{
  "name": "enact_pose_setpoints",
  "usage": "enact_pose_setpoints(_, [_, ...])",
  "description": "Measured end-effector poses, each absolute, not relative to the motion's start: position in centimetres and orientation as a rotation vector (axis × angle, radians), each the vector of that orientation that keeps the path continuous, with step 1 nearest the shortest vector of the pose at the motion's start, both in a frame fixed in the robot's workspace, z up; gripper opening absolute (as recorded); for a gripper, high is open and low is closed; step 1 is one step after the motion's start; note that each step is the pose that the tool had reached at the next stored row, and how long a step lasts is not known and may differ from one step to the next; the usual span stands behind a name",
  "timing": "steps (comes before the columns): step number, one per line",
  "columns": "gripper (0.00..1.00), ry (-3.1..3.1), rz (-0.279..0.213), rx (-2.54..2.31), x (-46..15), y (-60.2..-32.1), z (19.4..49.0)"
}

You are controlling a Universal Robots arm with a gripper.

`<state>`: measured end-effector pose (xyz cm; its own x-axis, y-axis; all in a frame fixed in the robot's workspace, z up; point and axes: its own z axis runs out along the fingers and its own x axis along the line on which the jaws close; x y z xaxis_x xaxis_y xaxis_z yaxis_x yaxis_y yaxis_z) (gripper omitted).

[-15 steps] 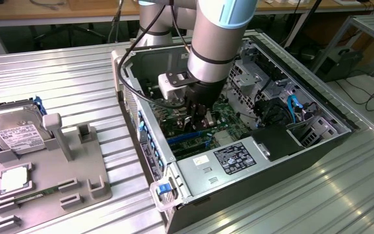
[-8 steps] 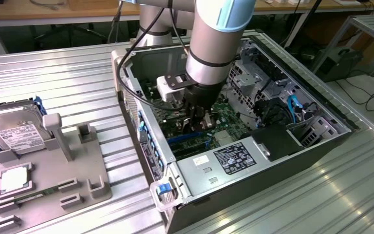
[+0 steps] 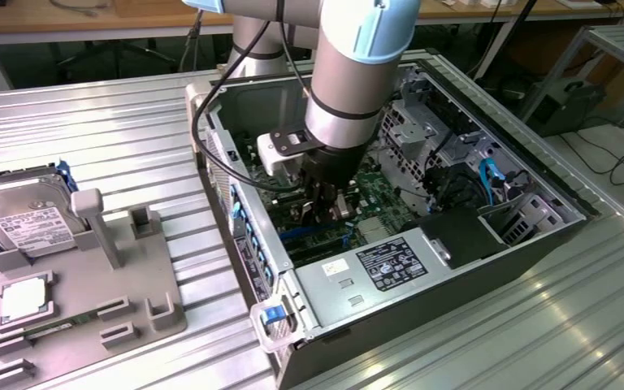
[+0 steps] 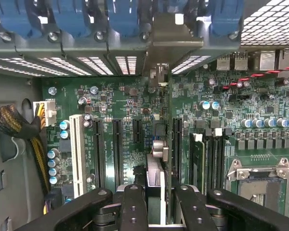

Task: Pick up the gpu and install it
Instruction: 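Insert the gpu into the slot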

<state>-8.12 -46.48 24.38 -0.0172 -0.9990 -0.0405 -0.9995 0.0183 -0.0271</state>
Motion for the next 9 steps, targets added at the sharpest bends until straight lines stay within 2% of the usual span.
enact_pose_setpoints(9, [0.28,2.207,0.014,-2.168,-8.13,-46.48,24.35])
